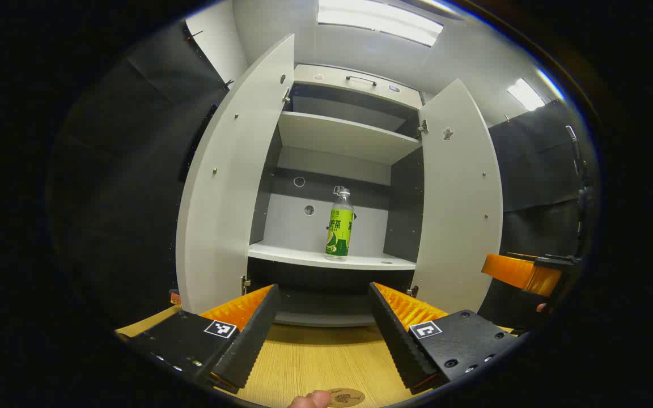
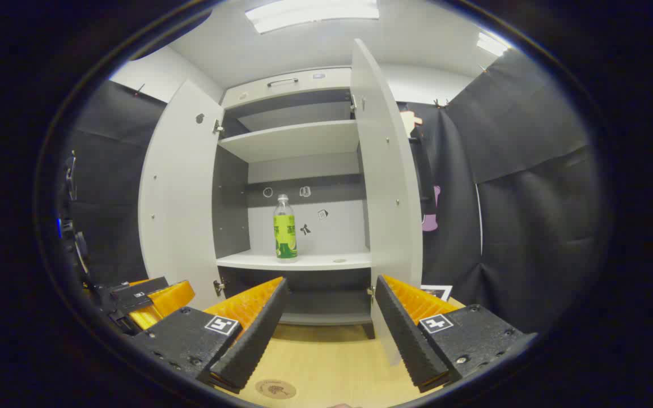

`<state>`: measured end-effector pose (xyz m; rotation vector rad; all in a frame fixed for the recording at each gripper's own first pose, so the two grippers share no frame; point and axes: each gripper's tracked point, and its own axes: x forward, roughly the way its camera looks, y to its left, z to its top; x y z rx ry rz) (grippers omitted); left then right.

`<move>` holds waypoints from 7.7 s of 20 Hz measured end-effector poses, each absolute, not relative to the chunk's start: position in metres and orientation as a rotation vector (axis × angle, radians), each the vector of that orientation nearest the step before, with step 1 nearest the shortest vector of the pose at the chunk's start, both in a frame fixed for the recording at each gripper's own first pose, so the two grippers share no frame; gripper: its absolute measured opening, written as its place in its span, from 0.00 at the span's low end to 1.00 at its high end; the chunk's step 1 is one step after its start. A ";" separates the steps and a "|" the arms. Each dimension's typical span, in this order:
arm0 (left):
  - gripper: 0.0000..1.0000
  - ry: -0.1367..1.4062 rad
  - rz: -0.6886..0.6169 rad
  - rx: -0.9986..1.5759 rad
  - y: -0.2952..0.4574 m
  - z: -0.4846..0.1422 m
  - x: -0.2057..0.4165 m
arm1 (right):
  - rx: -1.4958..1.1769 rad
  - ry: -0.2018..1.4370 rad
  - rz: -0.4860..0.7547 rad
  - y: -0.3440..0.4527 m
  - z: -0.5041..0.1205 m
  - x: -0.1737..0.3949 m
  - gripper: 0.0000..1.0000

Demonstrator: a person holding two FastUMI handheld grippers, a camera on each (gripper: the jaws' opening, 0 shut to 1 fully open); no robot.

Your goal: Grasp the bottle in the cabinet with the left hand and place it on the coaster, then close the right door with the right hand and the left door with the left hand.

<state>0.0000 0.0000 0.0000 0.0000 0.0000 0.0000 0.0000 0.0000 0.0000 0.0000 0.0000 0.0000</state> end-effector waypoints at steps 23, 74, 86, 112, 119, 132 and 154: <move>0.95 0.035 -0.029 -0.040 0.000 -0.002 0.000 | -0.024 0.024 0.086 0.026 -0.010 -0.008 1.00; 0.69 -0.025 -0.120 0.086 -0.019 0.061 0.287 | 0.000 0.055 -0.146 -0.043 -0.004 -0.024 1.00; 0.69 0.008 -0.164 0.071 -0.055 -0.036 0.123 | 0.009 -0.024 -0.088 -0.031 0.032 -0.006 1.00; 0.77 0.192 -0.131 0.088 -0.046 -0.231 0.013 | -0.096 0.054 -0.126 -0.027 0.021 0.018 1.00; 0.92 0.186 -0.143 0.067 -0.050 -0.221 0.011 | -0.134 0.071 -0.072 -0.005 0.015 0.018 1.00; 0.94 0.094 -0.259 0.000 -0.074 -0.095 0.016 | -0.010 0.060 0.002 0.003 -0.007 0.009 1.00; 0.95 0.084 -0.029 0.041 -0.029 -0.033 0.016 | 0.050 -0.061 -0.251 -0.204 0.112 0.046 0.99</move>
